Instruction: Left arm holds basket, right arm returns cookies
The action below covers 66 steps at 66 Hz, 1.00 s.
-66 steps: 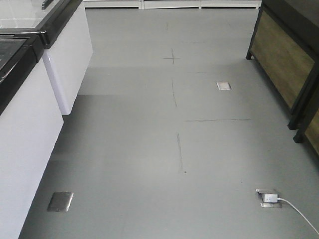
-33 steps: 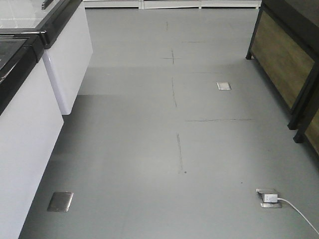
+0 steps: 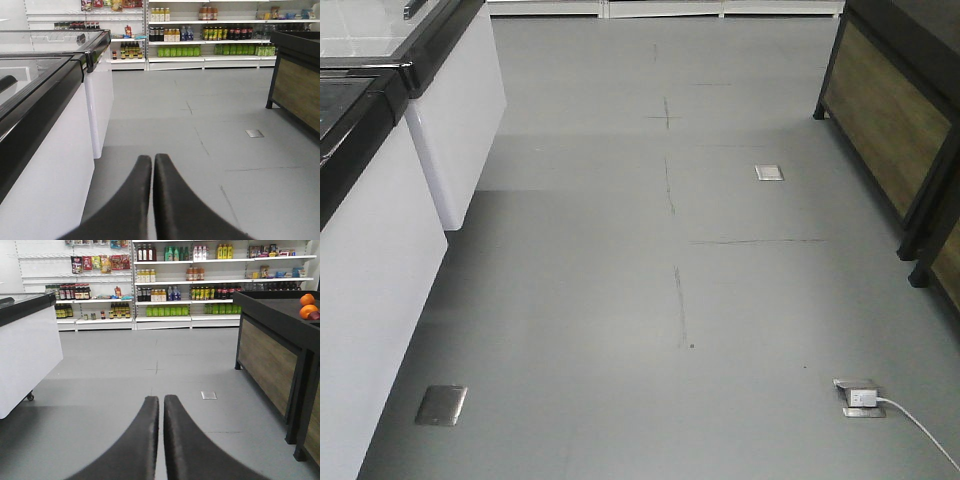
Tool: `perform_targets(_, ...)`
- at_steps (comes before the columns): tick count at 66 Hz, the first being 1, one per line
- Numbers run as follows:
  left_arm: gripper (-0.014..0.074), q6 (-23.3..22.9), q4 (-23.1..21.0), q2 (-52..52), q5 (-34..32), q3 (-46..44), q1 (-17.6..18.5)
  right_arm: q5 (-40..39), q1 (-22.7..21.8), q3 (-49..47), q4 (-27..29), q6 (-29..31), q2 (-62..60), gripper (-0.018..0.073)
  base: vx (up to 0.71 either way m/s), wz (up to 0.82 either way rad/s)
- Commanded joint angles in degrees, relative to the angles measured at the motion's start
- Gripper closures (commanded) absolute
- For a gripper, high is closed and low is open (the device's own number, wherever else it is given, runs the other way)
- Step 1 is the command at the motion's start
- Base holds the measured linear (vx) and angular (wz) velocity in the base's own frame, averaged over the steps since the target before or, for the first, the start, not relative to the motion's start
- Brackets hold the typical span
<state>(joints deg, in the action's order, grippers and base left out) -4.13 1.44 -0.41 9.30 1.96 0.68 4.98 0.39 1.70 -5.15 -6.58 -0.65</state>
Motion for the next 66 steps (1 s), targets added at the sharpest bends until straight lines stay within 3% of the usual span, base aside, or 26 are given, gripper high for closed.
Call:
perform_targets(1,0.0602,-0.1,0.0,-1.0,-4.4,-1.7,0.4,-4.2,-0.4,0.9,-0.1,0.5,-0.7,0.057,0.0,0.0)
perform_targets(12,0.0602,-0.2,0.0,-1.0,-6.6,-3.0,0.4,-4.2,-0.4,0.9,-0.1,0.5,-0.7,0.057,0.0,0.0)
perform_targets(24,0.0602,-0.1,0.0,0.0,-7.2,-10.5,0.4,-4.2,-0.4,0.9,-0.1,0.5,-0.7,0.057,0.0,0.0)
perform_targets(51,0.0602,-0.2,0.0,24.5,4.0,-31.1,0.4,-4.2,-0.4,0.9,-0.1,0.5,-0.7,0.057,0.0,0.0)
perform_targets(66,0.0602,-0.2,0.0,30.9,4.2,-31.8,0.4,-4.2,-0.4,0.9,-0.1,0.5,-0.7,0.057,0.0,0.0)
